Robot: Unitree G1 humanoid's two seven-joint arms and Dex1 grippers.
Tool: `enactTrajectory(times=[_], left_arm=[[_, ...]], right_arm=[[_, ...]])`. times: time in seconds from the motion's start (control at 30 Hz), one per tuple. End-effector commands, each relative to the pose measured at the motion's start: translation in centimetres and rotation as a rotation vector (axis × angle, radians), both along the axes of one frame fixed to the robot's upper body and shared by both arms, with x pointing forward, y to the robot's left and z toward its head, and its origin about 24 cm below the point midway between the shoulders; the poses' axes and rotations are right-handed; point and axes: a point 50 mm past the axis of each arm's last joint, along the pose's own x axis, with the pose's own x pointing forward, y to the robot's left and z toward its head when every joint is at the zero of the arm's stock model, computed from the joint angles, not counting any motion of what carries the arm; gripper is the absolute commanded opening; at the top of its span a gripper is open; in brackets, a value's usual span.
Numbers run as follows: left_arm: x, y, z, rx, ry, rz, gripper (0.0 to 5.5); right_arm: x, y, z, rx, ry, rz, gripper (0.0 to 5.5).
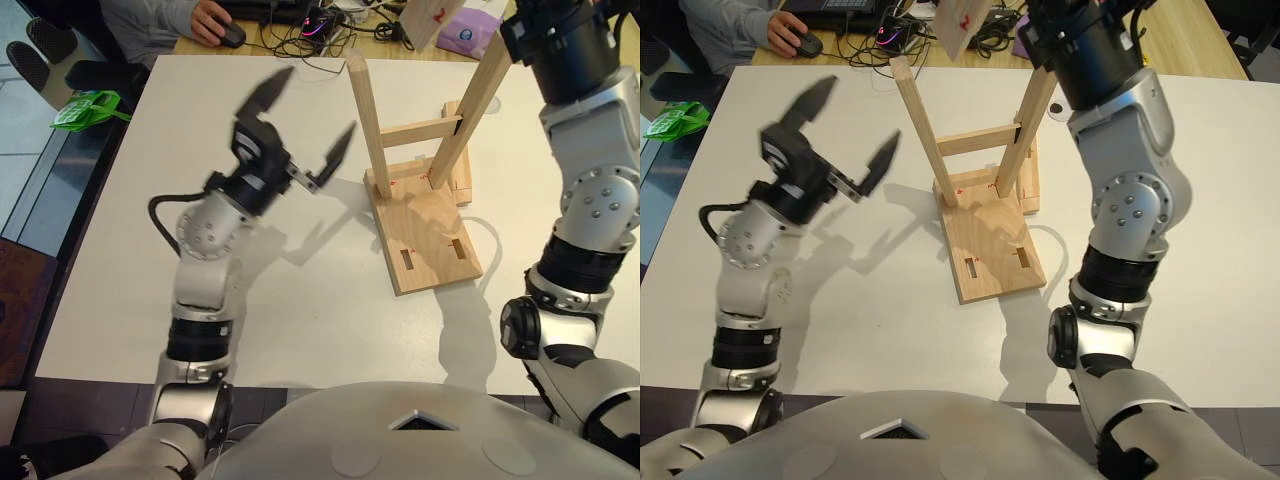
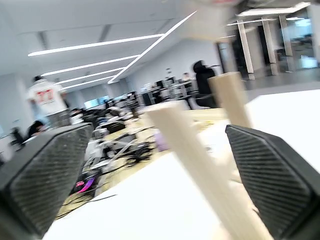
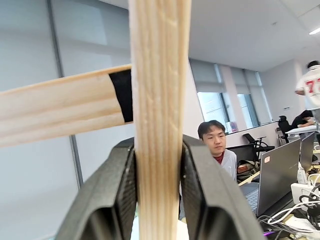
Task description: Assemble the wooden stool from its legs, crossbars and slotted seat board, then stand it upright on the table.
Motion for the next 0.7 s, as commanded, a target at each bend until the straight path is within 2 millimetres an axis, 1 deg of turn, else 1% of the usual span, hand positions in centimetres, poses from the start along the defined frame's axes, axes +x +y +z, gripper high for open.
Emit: enactTrajectory(times=[0.03,0.07,0.13,0.2,0.23,0.33,0.43,0.5,0.57,0.63,0.7], left_arm=[[1.4,2.1,2.7,-0.107,0.001,-0.033,4.92],[1.7,2.7,3.0,-0.124,0.01,-0.026,4.92],[3.0,4.6,4.0,-0.15,0.028,0.047,4.92],[4.0,6.2,5.8,-0.216,0.021,0.067,4.92],[4.3,6.5,6.7,-0.245,0.018,0.041,4.92],[5.0,6.0,9.0,-0.305,0.06,-0.13,4.92],[5.4,5.3,10.6,-0.338,0.099,-0.265,4.92],[5.7,4.8,11.4,-0.339,0.113,-0.322,4.92],[5.6,4.0,12.1,-0.312,0.133,-0.416,4.92],[5.5,3.0,12.6,-0.269,0.142,-0.482,4.92],[5.3,2.3,13.1,-0.265,0.148,-0.541,4.92]], right_arm=[[-0.7,0.4,-1.3,-0.029,0.034,0.076,1.04],[-0.8,0.4,-1.4,-0.029,0.037,0.085,1.04],[-1.0,0.5,-1.5,-0.039,0.038,0.11,1.04],[-1.2,0.4,-1.5,-0.048,0.037,0.129,1.04],[-1.3,0.5,-1.5,-0.05,0.037,0.14,1.04],[-1.9,1.2,-1.7,-0.075,0.039,0.198,1.04],[-2.6,1.7,-2.1,-0.109,0.04,0.269,1.04],[-3.0,2.0,-2.5,-0.147,0.04,0.304,1.04],[-3.1,2.1,-2.9,-0.19,0.039,0.319,1.04],[-3.2,2.0,-3.1,-0.206,0.035,0.323,1.04],[-3.3,2.0,-3.2,-0.219,0.03,0.328,1.04]])
